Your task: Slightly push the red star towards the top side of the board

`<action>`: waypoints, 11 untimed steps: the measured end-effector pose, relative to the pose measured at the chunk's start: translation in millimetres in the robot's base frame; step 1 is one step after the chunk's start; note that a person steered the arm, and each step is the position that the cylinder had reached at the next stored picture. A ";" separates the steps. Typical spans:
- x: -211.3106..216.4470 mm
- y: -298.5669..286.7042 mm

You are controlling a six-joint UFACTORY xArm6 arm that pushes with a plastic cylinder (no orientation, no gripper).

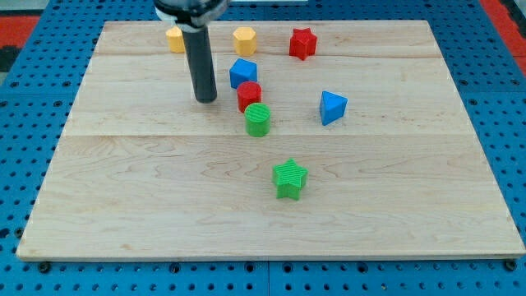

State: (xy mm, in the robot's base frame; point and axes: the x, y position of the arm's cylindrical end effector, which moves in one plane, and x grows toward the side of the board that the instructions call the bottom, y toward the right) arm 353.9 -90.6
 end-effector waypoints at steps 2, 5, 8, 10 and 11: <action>-22.9 67.3; -84.1 73.3; -94.6 144.9; -63.6 162.3; -43.3 157.5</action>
